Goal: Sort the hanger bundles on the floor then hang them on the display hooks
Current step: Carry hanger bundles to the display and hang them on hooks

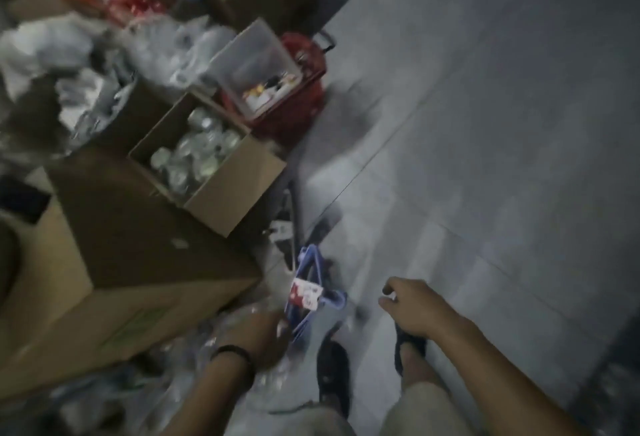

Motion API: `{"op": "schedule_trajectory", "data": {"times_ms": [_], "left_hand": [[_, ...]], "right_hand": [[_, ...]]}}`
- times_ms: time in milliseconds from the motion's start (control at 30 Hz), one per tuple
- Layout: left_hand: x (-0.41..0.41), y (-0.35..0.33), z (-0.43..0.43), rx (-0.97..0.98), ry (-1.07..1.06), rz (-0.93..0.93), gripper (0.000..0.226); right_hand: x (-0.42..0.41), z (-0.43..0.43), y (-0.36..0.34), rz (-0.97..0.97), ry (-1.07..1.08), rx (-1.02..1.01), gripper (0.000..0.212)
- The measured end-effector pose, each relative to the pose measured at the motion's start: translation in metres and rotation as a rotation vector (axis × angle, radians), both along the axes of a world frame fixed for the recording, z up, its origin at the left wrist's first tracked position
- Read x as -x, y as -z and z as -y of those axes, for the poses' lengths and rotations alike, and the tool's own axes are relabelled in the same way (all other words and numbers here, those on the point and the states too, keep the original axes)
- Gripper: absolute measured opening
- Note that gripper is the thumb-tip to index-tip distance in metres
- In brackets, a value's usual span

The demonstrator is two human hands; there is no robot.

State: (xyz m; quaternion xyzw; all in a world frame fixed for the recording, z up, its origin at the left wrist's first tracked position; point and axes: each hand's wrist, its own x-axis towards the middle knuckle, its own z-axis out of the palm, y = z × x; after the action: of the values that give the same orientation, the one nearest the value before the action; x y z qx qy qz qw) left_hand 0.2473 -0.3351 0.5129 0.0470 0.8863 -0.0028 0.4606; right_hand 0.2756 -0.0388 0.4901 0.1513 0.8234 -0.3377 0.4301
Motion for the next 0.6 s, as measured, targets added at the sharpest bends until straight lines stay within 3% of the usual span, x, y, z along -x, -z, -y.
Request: {"op": "schedule_trajectory", "data": {"times_ms": [167, 300, 400, 533, 600], "left_hand": [[-0.001, 0.071, 0.011, -0.044, -0.265, 0.073, 0.038], [0.001, 0.178, 0.029, -0.115, -0.459, 0.071, 0.028], [0.009, 0.278, 0.048, -0.139, -0.577, 0.061, 0.040], [0.021, 0.417, 0.080, -0.100, -0.734, -0.015, 0.065], [0.025, 0.479, 0.099, -0.047, -0.755, -0.106, 0.076]], "right_hand": [[0.066, 0.042, 0.106, 0.090, -0.283, 0.015, 0.031], [0.098, 0.084, 0.212, 0.120, -0.352, -0.015, 0.021], [0.104, 0.121, 0.304, 0.120, -0.288, -0.028, 0.015], [0.100, 0.177, 0.413, 0.167, -0.296, 0.002, 0.030], [0.096, 0.197, 0.467, 0.193, -0.188, -0.010, 0.035]]}}
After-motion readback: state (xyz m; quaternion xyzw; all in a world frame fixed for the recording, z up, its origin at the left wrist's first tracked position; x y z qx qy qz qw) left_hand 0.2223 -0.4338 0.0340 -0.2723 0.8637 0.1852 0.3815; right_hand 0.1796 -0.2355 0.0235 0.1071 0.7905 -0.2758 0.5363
